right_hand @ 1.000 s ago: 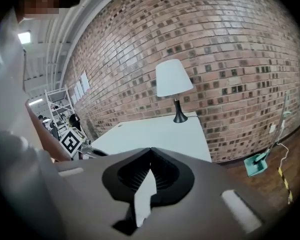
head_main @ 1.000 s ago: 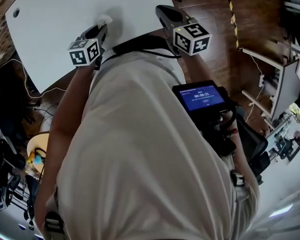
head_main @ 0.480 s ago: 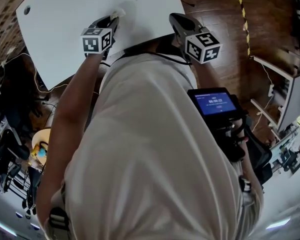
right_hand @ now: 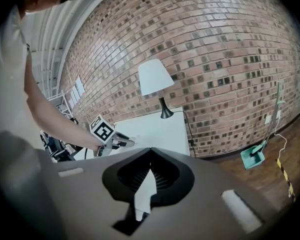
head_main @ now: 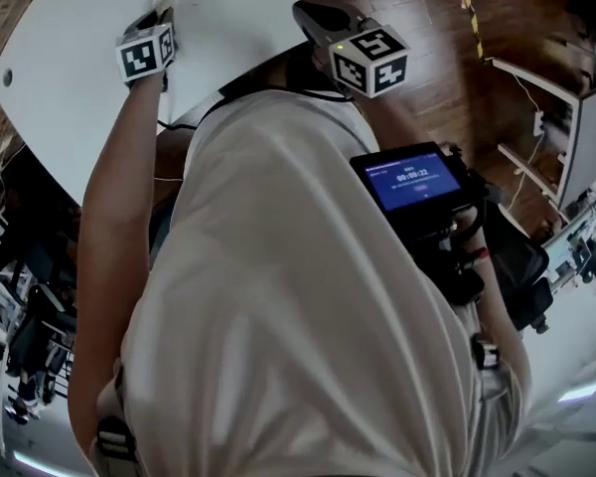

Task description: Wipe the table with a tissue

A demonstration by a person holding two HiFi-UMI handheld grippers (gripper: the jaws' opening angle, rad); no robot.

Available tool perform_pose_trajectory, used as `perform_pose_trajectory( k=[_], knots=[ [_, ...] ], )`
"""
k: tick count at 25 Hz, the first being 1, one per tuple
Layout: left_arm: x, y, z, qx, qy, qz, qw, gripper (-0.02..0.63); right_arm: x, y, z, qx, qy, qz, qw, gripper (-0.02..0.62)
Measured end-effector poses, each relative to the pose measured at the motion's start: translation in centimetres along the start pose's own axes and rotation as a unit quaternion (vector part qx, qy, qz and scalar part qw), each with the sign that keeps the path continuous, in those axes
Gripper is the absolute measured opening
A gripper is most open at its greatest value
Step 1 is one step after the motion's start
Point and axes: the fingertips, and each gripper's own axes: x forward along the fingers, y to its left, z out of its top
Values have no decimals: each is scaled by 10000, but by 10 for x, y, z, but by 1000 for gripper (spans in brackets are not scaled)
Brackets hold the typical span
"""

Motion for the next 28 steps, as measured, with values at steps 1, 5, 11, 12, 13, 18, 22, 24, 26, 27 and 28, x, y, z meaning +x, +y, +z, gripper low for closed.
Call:
perform_pose_trajectory(
  k=[1, 5, 11, 12, 13, 18, 22, 24, 26, 27, 28],
  knots=[
    [1, 4, 2, 59, 49, 117, 9999, 83, -1, -3, 2, 29, -33, -1, 10000, 8],
    [-1, 16, 0, 121, 98, 383, 9991, 81, -1, -5, -1, 147, -94, -50, 9998, 8],
    [2, 7, -11, 162, 141, 266, 9994, 78, -4, -5, -2, 223, -108, -69, 9997, 8],
    [4, 0, -11, 227, 153, 176, 9995, 77, -5, -4, -2, 218, -102, -76, 9997, 8],
    [5, -3, -10, 269, 150, 128, 9994, 77, -5, -3, -1, 206, -99, -68, 9997, 8],
    [-1, -12, -6, 445, 116, -48, 9989, 77, 2, 3, 4, 136, -82, 51, 9999, 8],
    [-5, -44, -13, 850, 183, -370, 9955, 75, 3, 5, 3, 115, -61, 88, 9999, 8],
    [-8, -59, -19, 917, 169, -479, 9945, 75, 4, 7, 4, 99, -61, 118, 9999, 8],
    [-12, -72, -25, 999, 194, -610, 9929, 75, 5, 10, 3, 83, -50, 156, 9998, 8],
    [-14, -79, -28, 1045, 234, -696, 9918, 75, 6, 11, 3, 76, -42, 175, 9998, 8],
    [-16, -86, -32, 1080, 288, -797, 9905, 75, 7, 12, 3, 70, -36, 197, 9998, 8]
  ],
)
